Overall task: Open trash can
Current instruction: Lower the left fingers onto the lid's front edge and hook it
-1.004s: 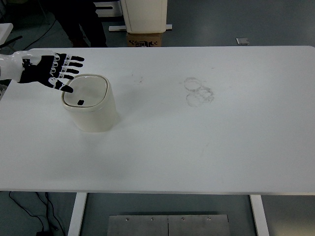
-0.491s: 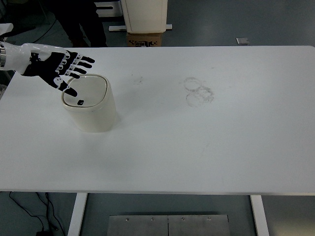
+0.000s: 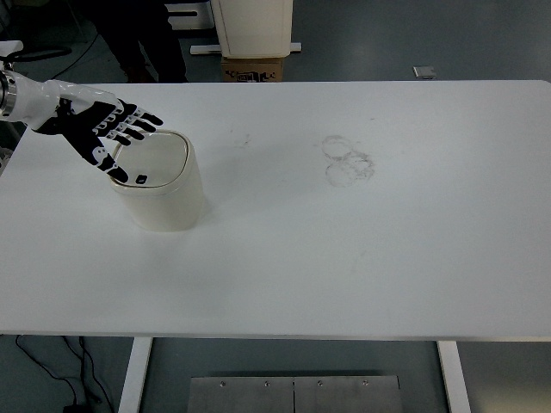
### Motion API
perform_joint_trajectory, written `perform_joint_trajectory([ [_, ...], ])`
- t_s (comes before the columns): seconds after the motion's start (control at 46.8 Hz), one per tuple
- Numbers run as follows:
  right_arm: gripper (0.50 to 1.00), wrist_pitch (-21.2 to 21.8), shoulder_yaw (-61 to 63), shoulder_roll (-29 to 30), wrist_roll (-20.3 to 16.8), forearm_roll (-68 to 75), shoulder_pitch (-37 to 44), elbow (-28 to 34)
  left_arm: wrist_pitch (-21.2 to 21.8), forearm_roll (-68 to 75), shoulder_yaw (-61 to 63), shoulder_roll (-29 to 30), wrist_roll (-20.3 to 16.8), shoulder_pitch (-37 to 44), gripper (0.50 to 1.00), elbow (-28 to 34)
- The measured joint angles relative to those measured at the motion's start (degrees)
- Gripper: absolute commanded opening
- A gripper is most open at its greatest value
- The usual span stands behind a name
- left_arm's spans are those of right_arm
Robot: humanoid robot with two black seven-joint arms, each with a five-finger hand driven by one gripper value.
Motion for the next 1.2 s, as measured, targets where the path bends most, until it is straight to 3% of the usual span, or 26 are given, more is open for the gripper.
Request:
perform_joint_trajectory([
  [0.406,0.991,0.0,0.02,0.0,0.0,-0.01,0.0,0.0,0.0,1.43,0.15,0.07,0.68,-0.06,1.0,-3.21],
  [0.641,0.991,0.0,0.0,0.0,0.0,0.0,0.0,0.0,0.0,2.5,0.15,-0.06,2.65,-0.08,1.0,-3.37],
  [1.197,0.991,0.0,0.01,0.0,0.0,0.01,0.0,0.0,0.0,2.6,0.15,-0.87,2.75,0.62,1.0,-3.38],
])
